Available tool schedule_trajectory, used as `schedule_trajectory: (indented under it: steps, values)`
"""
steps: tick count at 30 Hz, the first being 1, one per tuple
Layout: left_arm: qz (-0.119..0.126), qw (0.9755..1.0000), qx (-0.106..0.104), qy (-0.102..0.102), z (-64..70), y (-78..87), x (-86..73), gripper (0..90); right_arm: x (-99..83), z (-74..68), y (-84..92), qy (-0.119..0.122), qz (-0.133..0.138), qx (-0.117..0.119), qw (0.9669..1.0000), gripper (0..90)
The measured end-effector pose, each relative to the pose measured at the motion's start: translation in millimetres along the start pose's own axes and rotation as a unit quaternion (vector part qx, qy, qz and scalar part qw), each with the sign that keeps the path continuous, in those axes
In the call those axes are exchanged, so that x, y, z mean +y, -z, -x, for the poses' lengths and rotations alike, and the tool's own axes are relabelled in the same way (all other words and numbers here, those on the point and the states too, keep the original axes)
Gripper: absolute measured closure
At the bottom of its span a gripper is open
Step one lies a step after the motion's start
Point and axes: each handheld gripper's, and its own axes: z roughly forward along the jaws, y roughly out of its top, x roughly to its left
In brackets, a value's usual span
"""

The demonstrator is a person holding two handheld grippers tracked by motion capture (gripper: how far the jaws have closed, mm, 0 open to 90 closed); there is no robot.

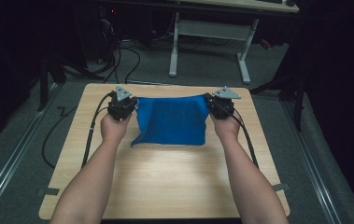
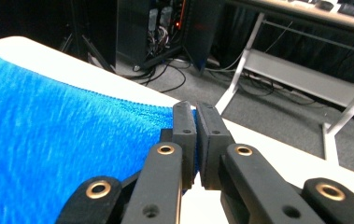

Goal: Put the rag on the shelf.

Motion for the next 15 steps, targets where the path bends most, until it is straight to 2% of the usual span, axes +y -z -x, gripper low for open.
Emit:
schedule_trajectory:
  steps: [4, 15]
  values:
    - [-0.017, 0.9998, -0.007, -0.004, 4.8, -5.4, -7.3, 88.7, -9.9, -1.0, -2.4, -0.003, -0.006, 0.004, 1.0, 87.6]
    - [-0.04, 0.999, -0.021, -0.001, 12.9, -11.8, -27.3, 88.7, -29.7, -0.4, -7.1, -0.018, -0.021, 0.01, 0.9996, 87.6]
